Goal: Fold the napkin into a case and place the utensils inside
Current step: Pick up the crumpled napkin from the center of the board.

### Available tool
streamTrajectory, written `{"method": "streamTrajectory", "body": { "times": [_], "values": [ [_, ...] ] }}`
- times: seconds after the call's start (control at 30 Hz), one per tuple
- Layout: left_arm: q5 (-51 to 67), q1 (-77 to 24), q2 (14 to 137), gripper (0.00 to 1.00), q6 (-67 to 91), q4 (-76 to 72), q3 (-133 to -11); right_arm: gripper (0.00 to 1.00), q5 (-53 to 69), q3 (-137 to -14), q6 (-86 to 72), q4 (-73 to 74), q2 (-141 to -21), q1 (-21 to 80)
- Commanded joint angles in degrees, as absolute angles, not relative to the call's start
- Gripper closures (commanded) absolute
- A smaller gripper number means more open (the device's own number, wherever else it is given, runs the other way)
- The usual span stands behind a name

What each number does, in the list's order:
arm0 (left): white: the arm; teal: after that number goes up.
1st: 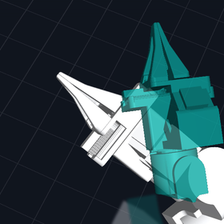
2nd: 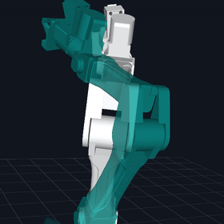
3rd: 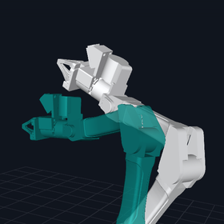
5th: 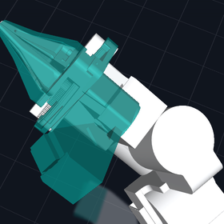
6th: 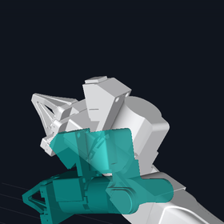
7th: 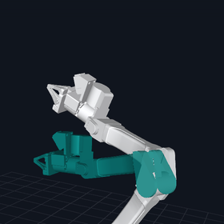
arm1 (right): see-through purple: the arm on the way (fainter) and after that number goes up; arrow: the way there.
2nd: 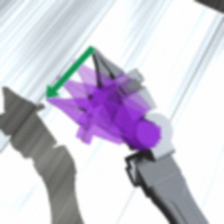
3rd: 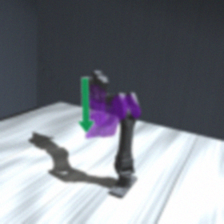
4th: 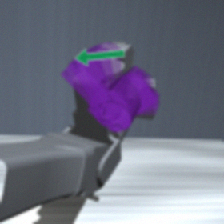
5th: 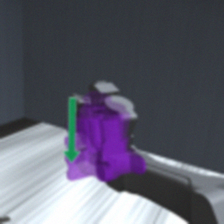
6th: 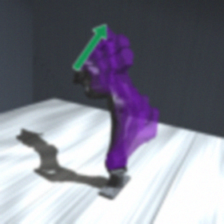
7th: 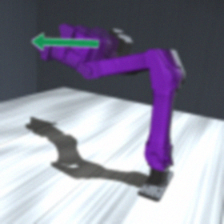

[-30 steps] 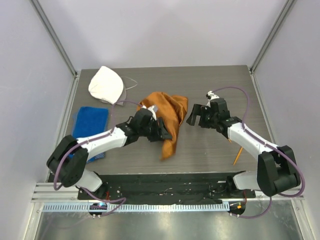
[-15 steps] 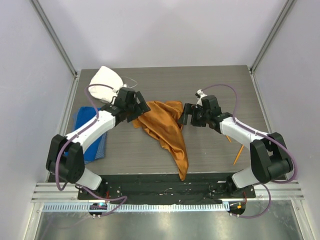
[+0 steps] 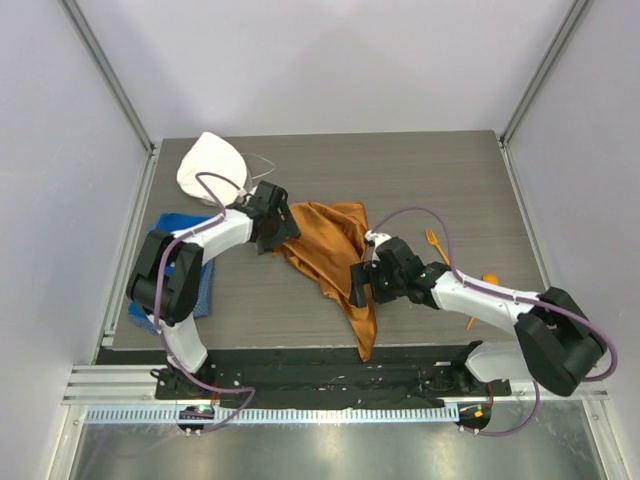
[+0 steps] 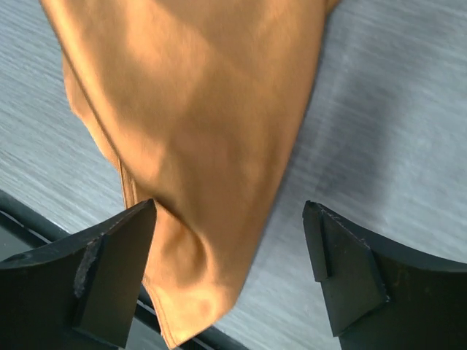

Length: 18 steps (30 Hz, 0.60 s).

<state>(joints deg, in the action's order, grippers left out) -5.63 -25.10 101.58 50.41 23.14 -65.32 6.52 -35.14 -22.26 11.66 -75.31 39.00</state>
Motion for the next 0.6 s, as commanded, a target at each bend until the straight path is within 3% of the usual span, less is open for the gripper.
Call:
{"method": "streamTrajectory", "body": {
  "times": [0.0,0.2,0.33,0.37,0.43,0.47,0.53,0.57],
  "values": [
    [-7.2,-24.6,103.2,0.30,49.0,22.0,-68.9,0.14,2.4,-33.4,-23.5,11.1,-70.0,41.0],
    [-6.5,-24.6,103.7,0.68,47.8,21.4,-69.5,0.20,5.0,-30.2,-25.6,6.9,-69.1,43.4],
    [-5.5,-24.6,101.6,0.84,47.2,20.7,-68.0,0.31,5.1,-29.2,-26.0,4.3,-72.2,43.5],
    [-5.4,-24.6,100.3,0.93,47.0,20.7,-67.7,0.35,4.7,-29.2,-25.9,4.0,-73.4,43.6],
    [-5.4,-24.6,98.4,1.00,46.2,21.2,-66.8,0.47,2.4,-31.0,-25.1,5.7,-74.1,43.6],
    [-5.4,-24.6,97.5,1.00,45.9,21.4,-66.4,0.61,1.9,-31.7,-24.7,6.7,-74.0,43.6],
    [-5.9,-24.6,93.4,1.00,45.1,22.4,-66.0,0.76,1.1,-34.4,-23.5,9.9,-73.1,43.6],
    [-6.0,-24.5,91.4,1.00,44.7,22.7,-65.7,0.90,1.0,-35.6,-23.0,11.2,-72.4,43.5]
  ]
}}
